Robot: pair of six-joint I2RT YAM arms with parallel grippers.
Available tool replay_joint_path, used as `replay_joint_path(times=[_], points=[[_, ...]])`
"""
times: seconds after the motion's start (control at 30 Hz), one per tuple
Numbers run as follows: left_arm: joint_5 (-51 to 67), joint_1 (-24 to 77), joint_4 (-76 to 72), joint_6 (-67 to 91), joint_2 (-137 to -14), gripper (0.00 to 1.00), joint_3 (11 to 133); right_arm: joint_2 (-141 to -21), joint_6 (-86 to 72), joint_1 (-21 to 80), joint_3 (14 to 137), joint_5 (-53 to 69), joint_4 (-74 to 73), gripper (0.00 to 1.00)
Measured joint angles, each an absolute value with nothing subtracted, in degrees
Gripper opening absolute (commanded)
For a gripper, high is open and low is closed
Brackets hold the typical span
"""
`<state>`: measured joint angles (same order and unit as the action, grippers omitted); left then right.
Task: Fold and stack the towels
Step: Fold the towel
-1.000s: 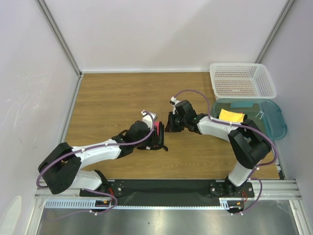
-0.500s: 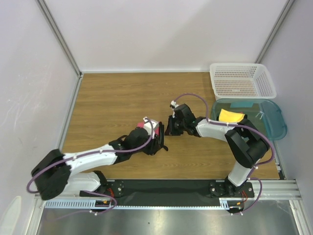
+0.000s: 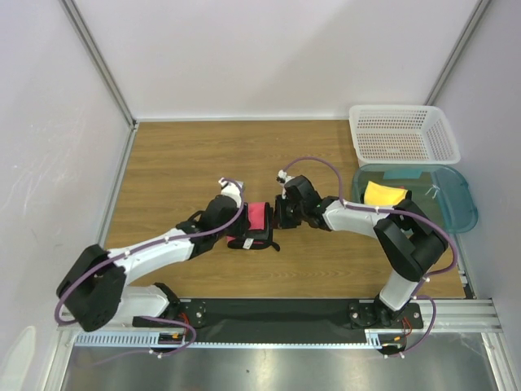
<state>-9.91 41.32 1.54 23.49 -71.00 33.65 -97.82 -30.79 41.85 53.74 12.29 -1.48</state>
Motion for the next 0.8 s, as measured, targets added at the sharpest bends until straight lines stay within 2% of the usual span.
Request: replay_joint_path(times=[0.23,0.47,0.67,0.73,0.8], points=[[-2.2,42.3,-1.7,23.0,-76.8,0.39,33.7,-97.8,-30.4,41.8,53.8,10.9,-2.4,0.11],[-1.3,48.8,-2.0,21.0,-77.6,0.37,33.7,-97.8,-30.4,41.2,53.8,10.3,-2.9,0.1],[-1.3,49.6,-2.9,21.6,-83.2,0.35,34.0,-97.8,-30.4,41.0,53.8,10.3,-2.9,0.11],[-1.3,49.8,-3.2,22.0,-83.4,0.35,34.2,-97.8,-30.4,41.0,53.8,10.4,-2.9,0.12],[-1.3,50.0,-3.2,22.0,-83.4,0.36,34.2,-97.8,-30.4,41.0,53.8,10.5,-2.9,0.2]])
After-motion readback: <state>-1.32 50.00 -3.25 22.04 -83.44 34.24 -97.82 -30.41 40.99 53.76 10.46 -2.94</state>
